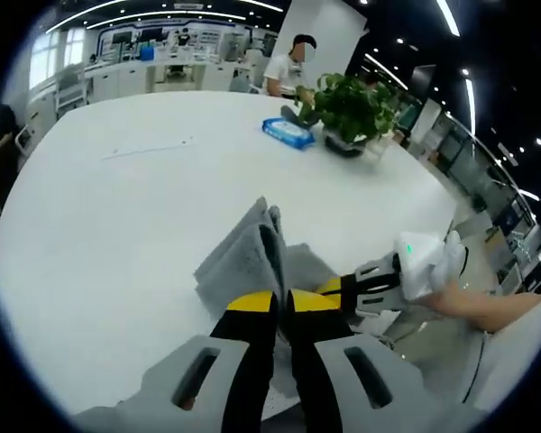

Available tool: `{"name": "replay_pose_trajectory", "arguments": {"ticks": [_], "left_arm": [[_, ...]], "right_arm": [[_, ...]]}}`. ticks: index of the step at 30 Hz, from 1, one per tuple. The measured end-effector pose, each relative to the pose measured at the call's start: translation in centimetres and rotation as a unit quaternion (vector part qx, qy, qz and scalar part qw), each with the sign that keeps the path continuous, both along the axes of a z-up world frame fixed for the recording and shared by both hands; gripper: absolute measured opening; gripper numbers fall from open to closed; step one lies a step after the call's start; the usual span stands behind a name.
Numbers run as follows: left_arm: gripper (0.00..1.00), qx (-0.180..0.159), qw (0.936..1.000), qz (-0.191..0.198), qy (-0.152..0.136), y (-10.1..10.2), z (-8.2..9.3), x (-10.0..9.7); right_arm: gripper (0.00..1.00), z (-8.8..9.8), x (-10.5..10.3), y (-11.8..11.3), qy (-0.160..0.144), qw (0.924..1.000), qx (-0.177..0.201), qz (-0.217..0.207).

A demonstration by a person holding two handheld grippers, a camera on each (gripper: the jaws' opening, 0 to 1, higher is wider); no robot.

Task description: Open the folded towel by lifting each exposed corner and separating the folded layers until the towel lies flat within the target outline without major curled edges

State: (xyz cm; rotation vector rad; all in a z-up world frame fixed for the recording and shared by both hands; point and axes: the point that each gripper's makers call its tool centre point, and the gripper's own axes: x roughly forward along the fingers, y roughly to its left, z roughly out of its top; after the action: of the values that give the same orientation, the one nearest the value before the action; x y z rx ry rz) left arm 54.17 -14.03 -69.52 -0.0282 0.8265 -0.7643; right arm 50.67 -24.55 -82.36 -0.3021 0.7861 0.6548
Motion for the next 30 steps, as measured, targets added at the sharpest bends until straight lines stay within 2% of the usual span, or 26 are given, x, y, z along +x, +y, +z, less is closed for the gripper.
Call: {"name": "replay_pose_trajectory", "arguments": {"ticks": [4, 9, 13, 14, 18, 21, 30], "left_arm": [[0.04, 0.006, 1.0, 0.003, -0.002, 0.4, 0.0, -0.1], [0.04, 0.008, 1.0, 0.0, 0.002, 0.3, -0.3, -0.4], [0.04, 0.017, 0.9998, -0.004, 0.001, 0.2, -0.8, -0.6], [0.04, 0.018, 0.9998, -0.005, 0.001, 0.2, -1.0, -0.6], [0.04, 0.018, 0.9998, -0.001, 0.006, 0.5, -1.6, -0.6], [0.04, 0.023, 0.9997, 0.005, 0.008, 1.2, -2.1, -0.3], [0.04, 0.066, 0.9968, 0.035, 0.029, 5.5, -5.5, -0.1]], "right_arm": [[0.0, -0.1, -0.4, -1.6, 0.003, 0.9999, -0.003, -0.014], [0.0, -0.1, -0.9, -5.4, 0.01, 0.9984, -0.018, -0.053], [0.0, -0.1, -1.2, -7.2, 0.017, 0.9961, -0.011, -0.085], [0.0, -0.2, -1.3, -7.7, 0.022, 0.9943, -0.004, -0.104], [0.0, -0.2, -1.2, -8.0, 0.029, 0.9912, 0.018, -0.128], [0.0, -0.2, -1.3, -7.8, 0.024, 0.992, 0.009, -0.124], [0.0, -0.2, -1.1, -7.8, 0.021, 0.9914, 0.014, -0.128]]}}
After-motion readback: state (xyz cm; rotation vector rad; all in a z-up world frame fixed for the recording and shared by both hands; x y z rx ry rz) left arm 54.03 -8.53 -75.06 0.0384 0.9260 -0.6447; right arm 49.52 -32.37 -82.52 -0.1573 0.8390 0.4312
